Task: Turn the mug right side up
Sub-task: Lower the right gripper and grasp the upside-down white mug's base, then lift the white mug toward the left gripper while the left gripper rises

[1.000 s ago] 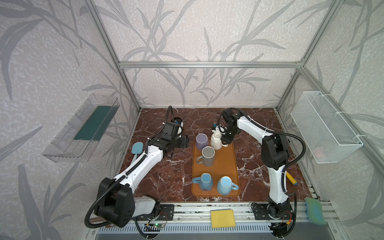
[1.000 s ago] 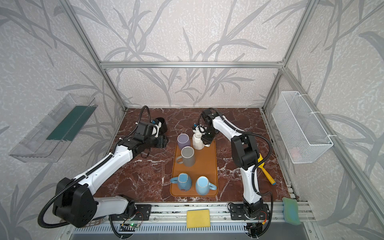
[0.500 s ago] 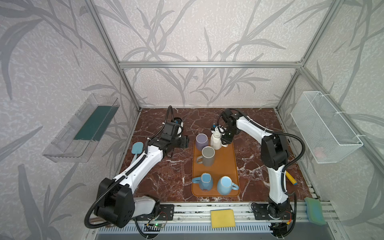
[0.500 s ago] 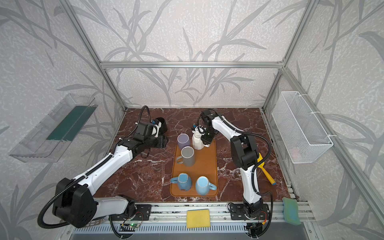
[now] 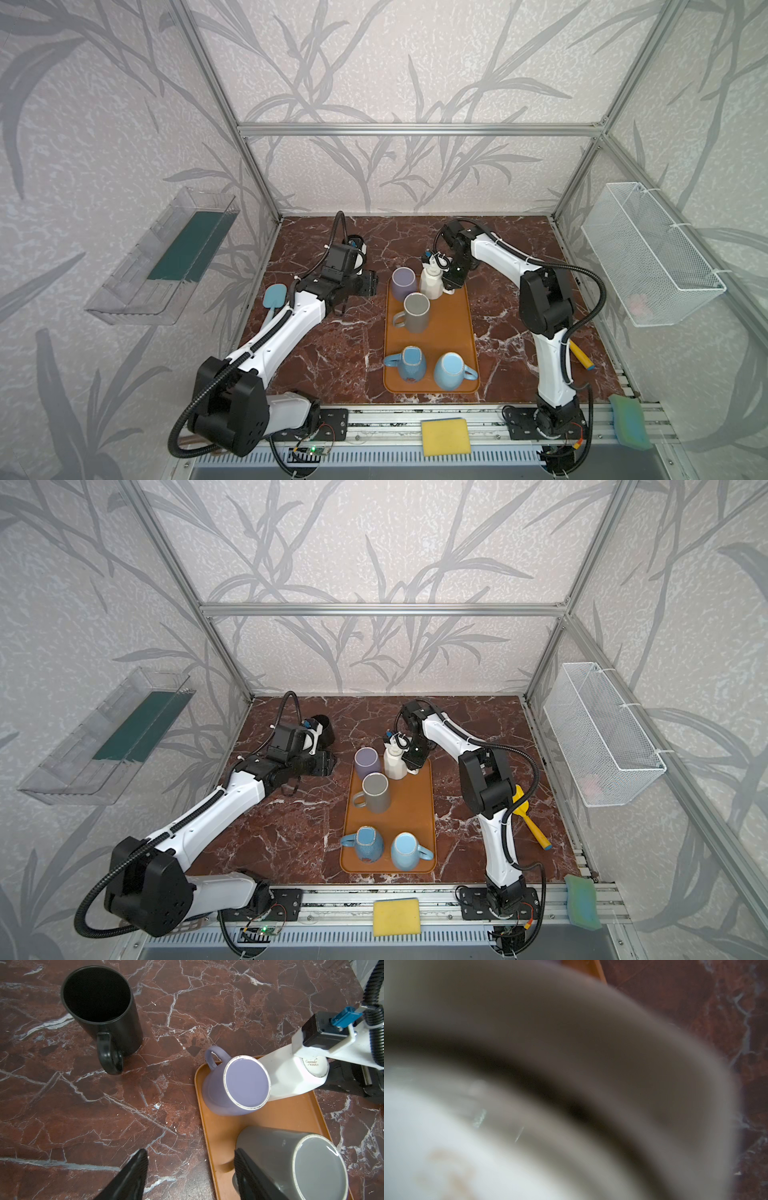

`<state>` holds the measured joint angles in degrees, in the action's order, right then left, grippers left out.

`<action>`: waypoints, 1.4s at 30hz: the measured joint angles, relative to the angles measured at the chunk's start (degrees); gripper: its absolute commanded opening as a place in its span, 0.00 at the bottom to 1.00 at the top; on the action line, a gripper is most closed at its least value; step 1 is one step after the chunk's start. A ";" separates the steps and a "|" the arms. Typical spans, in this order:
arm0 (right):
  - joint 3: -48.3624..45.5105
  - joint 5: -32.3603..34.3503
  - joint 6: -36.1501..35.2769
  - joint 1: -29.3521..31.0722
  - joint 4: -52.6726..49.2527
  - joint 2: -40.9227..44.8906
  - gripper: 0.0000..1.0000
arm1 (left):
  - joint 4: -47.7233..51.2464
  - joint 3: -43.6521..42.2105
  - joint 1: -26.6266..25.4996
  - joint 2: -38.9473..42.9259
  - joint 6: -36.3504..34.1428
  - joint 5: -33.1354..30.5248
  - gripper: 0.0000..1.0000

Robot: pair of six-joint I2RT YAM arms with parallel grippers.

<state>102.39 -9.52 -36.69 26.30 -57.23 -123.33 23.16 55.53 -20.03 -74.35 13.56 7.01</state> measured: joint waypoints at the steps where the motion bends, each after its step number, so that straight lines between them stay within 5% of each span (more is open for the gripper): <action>1: 0.00 -0.02 0.00 0.02 0.00 0.00 0.22 | 0.00 0.00 0.00 0.02 -0.02 0.00 0.68; 11: -0.02 -0.59 0.02 0.57 0.00 0.00 0.00 | 0.00 0.00 0.00 0.02 -0.02 0.00 0.68; 42: -20.26 -7.04 12.00 -2.69 16.79 14.58 0.00 | -1.01 -0.83 0.00 3.04 0.63 0.63 0.68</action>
<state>82.13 -16.56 -24.69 23.62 -40.45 -108.75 22.15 54.70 -20.03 -71.31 14.20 7.64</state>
